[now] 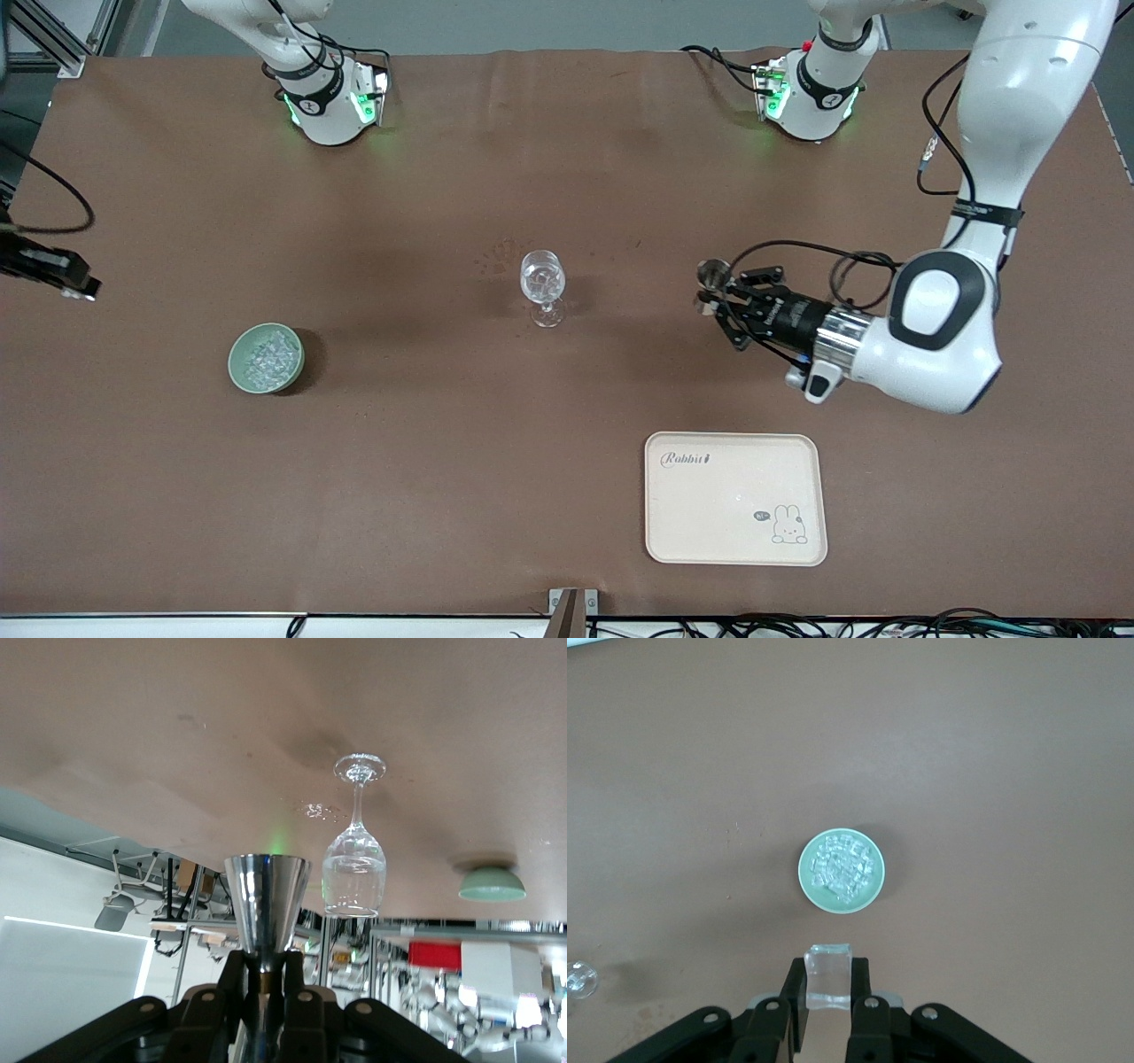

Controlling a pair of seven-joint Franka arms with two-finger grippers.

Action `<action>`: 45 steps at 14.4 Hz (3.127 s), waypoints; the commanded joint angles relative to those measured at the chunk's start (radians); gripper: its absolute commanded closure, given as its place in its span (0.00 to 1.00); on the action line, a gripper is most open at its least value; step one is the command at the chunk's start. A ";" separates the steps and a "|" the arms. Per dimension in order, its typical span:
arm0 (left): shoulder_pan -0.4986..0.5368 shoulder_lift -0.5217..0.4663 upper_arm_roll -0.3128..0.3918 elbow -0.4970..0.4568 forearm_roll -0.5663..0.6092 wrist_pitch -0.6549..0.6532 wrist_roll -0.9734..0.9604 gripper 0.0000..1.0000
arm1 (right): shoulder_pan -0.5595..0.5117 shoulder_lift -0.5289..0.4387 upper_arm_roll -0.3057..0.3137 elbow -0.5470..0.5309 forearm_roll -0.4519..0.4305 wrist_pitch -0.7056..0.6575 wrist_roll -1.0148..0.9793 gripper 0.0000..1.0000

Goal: Pour wine and add ice with both arms
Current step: 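Bring the left gripper's jigger to the glass while the right gripper lifts ice, then tilt the jigger over the wine glass with the left gripper to pour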

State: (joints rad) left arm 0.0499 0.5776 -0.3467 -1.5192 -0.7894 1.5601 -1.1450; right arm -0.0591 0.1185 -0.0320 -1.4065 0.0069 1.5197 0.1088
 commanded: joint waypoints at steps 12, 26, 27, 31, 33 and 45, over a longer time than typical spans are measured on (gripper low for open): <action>-0.286 -0.068 -0.002 -0.038 0.018 0.325 -0.446 0.99 | -0.022 -0.154 0.011 -0.158 0.013 0.060 -0.023 0.99; -0.384 -0.068 -0.008 -0.025 0.306 0.337 -0.697 0.99 | -0.016 -0.151 0.012 -0.155 0.013 0.062 -0.027 0.99; -0.387 -0.067 -0.006 -0.015 0.309 0.336 -0.722 0.99 | -0.016 -0.151 0.012 -0.155 0.013 0.062 -0.027 0.99; -0.406 -0.053 -0.008 0.019 0.374 0.337 -0.846 0.99 | -0.016 -0.151 0.012 -0.155 0.013 0.062 -0.027 0.99; -0.426 -0.045 -0.006 0.031 0.387 0.337 -0.871 0.99 | -0.016 -0.151 0.012 -0.155 0.013 0.062 -0.027 0.99; -0.501 -0.016 0.005 0.074 0.561 0.344 -1.116 0.99 | -0.016 -0.151 0.014 -0.155 0.015 0.062 -0.026 0.99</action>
State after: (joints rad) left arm -0.4299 0.5504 -0.3510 -1.4724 -0.2675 1.9022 -2.2210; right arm -0.0629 -0.0031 -0.0282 -1.5283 0.0069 1.5665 0.0923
